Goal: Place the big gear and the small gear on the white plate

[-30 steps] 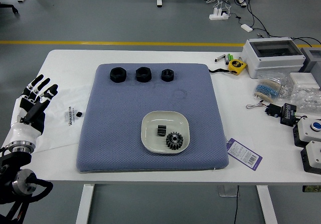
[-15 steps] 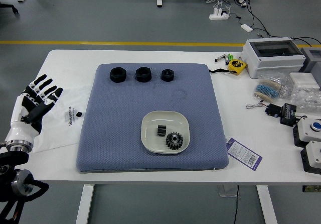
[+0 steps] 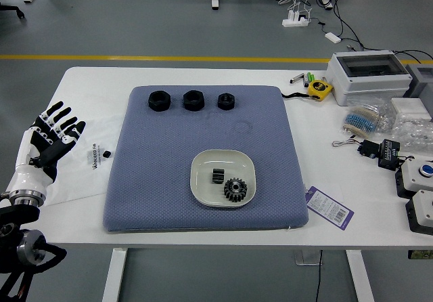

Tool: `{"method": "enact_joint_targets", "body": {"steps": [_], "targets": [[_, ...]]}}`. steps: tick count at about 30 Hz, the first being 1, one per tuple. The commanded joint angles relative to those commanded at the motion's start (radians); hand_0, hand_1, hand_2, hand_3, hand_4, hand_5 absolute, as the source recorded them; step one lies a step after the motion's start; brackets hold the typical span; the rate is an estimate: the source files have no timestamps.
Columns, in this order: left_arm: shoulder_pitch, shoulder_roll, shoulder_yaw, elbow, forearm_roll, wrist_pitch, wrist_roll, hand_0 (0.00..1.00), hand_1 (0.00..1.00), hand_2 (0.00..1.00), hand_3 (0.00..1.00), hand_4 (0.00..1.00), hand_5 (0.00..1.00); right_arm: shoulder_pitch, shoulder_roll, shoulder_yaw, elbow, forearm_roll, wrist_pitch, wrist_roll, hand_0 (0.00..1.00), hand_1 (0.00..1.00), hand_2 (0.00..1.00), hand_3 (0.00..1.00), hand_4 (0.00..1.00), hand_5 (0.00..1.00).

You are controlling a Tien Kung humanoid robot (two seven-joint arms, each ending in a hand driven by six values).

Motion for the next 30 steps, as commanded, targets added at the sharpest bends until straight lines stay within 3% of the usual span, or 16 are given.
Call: {"method": "enact_joint_targets", "body": {"steps": [19, 20, 26, 30], "targets": [[0.008, -0.001, 0.018, 0.009, 0.015, -0.002, 0.008, 0.775, 0.741, 0.813, 0.807, 0.831, 0.002, -0.01, 0.002, 0.004, 0.001, -0.01, 0.001, -0.002, 0.651, 0.647, 0.738, 0.595, 0.848, 0.693], [0.008, -0.001, 0.019, 0.01, 0.017, -0.003, 0.01, 0.776, 0.741, 0.818, 0.811, 0.88, 0.002, -0.01, 0.001, 0.004, 0.001, -0.011, 0.001, -0.002, 0.652, 0.647, 0.738, 0.594, 0.848, 0.695], [0.008, -0.001, 0.02, 0.01, 0.02, -0.003, 0.014, 0.776, 0.743, 0.818, 0.812, 0.897, 0.002, -0.01, 0.001, 0.0, 0.001, -0.003, 0.001, 0.0, 0.651, 0.647, 0.738, 0.595, 0.848, 0.695], [0.008, 0.013, 0.025, 0.01, 0.011, -0.004, 0.017, 0.776, 0.743, 0.818, 0.812, 0.897, 0.002, -0.009, 0.001, -0.001, 0.001, 0.0, 0.001, 0.001, 0.651, 0.647, 0.738, 0.595, 0.848, 0.695]]}}
